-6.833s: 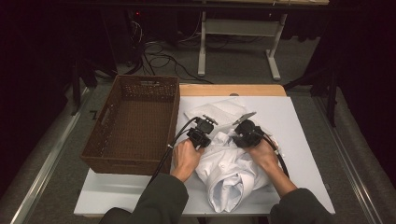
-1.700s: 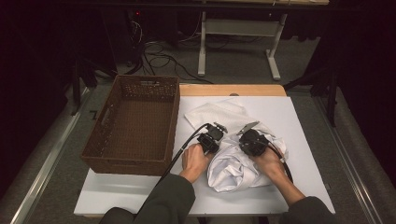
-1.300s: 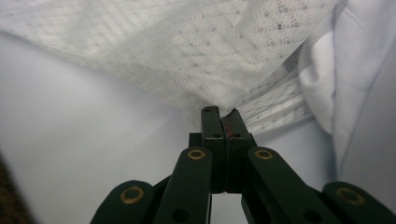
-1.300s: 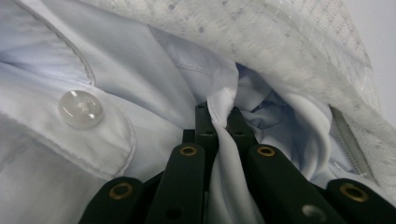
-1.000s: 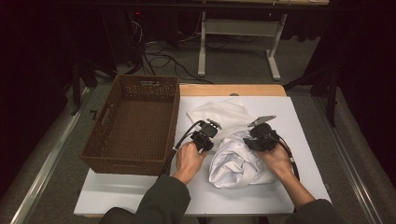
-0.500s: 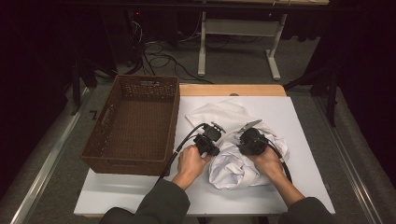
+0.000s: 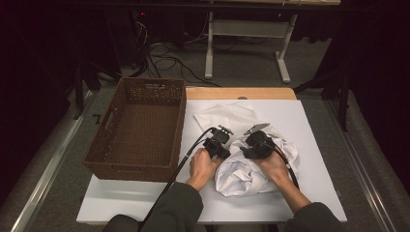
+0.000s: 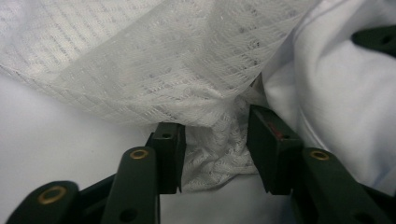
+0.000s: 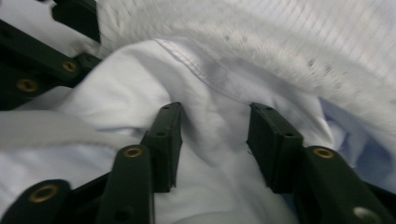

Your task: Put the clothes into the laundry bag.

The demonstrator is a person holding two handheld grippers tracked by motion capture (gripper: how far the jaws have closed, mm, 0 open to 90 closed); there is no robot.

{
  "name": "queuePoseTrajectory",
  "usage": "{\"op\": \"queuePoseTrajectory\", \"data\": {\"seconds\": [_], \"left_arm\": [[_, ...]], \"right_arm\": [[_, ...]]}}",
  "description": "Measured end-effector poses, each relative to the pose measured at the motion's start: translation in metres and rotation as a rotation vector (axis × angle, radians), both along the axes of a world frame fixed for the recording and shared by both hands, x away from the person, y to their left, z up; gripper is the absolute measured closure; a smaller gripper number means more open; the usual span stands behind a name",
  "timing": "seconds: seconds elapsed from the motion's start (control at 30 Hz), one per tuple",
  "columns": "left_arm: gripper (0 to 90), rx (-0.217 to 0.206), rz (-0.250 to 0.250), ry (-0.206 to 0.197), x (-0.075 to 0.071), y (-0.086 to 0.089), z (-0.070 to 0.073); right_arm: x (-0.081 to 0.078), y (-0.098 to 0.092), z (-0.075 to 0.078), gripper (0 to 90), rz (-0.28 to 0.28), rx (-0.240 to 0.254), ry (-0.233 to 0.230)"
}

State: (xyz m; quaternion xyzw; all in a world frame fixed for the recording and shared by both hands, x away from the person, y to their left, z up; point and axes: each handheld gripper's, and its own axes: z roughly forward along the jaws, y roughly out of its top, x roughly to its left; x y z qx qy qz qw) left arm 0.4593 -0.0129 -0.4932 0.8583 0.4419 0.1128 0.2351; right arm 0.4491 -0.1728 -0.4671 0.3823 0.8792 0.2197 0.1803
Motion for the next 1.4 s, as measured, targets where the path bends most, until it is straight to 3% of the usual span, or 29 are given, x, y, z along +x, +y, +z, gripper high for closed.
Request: {"op": "queuePoseTrajectory", "data": {"seconds": [0.17,0.23,0.3,0.37,0.4,0.47,0.7,0.83,0.93,1.03,1.1,1.17,1.3,1.4], "left_arm": [[55.5,0.018,-0.007,-0.008,0.000,-0.004,-0.001],[59.3,0.016,-0.023,-0.006,0.000,-0.005,0.000],[67.9,0.005,-0.030,-0.004,-0.001,-0.009,0.000],[81.8,0.043,-0.078,0.000,-0.002,-0.012,0.002],[87.3,0.048,-0.069,-0.007,-0.002,-0.012,0.002],[89.2,0.041,-0.068,0.001,-0.002,-0.011,0.003],[89.8,0.001,-0.034,-0.045,-0.013,0.010,0.024],[89.9,-0.014,-0.019,-0.058,-0.019,0.019,0.034],[89.9,-0.017,-0.004,-0.057,-0.018,0.021,0.036],[88.7,-0.014,0.018,-0.028,-0.013,0.020,0.029],[81.9,0.001,0.020,-0.033,-0.014,0.018,0.028],[75.0,-0.022,-0.001,-0.042,-0.021,0.018,0.035],[68.1,-0.021,-0.050,-0.041,-0.032,0.019,0.049],[67.1,-0.025,-0.070,-0.009,-0.029,0.016,0.047]], "right_arm": [[0.008,0.001,-0.015,50.9,-0.011,-0.001,0.100],[0.008,0.006,-0.020,54.5,0.002,-0.033,0.102],[0.009,0.007,-0.019,62.3,0.022,-0.053,0.094],[0.007,0.007,-0.018,80.9,0.043,-0.096,0.082],[0.006,0.007,-0.019,86.0,0.055,-0.089,0.081],[0.003,0.010,-0.018,88.8,0.071,-0.121,0.060],[-0.004,-0.003,-0.003,89.7,0.041,-0.129,0.010],[0.002,-0.022,0.003,89.8,-0.025,-0.091,0.006],[0.009,-0.033,-0.001,89.7,-0.069,-0.067,0.022],[0.008,-0.027,-0.005,89.3,-0.045,-0.100,0.024],[0.004,-0.019,-0.007,89.2,-0.008,-0.124,0.021],[0.000,-0.015,-0.010,89.1,0.012,-0.134,0.017],[0.001,-0.019,-0.014,89.1,0.011,-0.082,0.037],[0.000,-0.019,-0.015,89.1,0.016,-0.075,0.031]]}}
